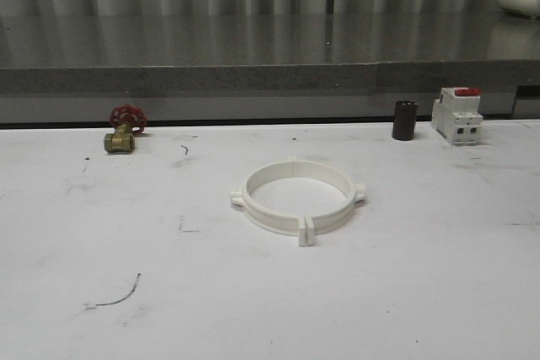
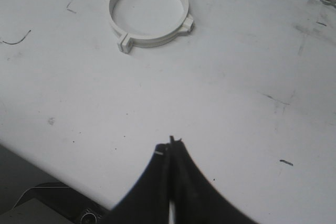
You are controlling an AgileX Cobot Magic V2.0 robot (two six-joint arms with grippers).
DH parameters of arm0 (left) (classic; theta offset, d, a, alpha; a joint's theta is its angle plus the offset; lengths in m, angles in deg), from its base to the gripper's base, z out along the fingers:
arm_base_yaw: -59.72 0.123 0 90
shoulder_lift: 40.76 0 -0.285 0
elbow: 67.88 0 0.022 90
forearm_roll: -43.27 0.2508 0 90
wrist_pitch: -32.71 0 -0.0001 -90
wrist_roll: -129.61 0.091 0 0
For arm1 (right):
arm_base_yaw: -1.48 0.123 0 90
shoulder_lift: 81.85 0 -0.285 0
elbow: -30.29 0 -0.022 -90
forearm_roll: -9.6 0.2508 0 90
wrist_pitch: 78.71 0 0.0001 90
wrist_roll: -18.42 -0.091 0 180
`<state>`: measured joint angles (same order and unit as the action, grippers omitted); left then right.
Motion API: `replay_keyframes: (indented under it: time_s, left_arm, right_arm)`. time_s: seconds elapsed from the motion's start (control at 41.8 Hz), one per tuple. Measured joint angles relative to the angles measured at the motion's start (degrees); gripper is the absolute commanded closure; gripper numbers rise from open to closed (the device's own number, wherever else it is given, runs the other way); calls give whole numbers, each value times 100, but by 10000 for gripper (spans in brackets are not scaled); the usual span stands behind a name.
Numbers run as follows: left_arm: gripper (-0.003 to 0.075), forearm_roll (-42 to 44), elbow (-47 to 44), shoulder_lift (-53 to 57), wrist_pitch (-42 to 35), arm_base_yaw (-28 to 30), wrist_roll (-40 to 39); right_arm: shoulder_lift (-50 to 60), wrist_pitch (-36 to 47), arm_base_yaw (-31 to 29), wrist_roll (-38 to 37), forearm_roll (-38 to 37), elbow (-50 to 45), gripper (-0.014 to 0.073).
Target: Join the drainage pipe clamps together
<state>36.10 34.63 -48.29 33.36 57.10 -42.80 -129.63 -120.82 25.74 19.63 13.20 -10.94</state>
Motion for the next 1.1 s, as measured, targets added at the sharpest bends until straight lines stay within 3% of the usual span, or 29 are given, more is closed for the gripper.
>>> replay_keyframes:
  time_s: [0.239, 1.101]
  left_arm:
    - [741, 464, 0, 0, 51, 0, -609]
    - [741, 497, 0, 0, 51, 0, -640]
  right_arm:
    - [0, 0, 0, 0, 0, 0, 711]
    - [0, 0, 0, 0, 0, 0, 711]
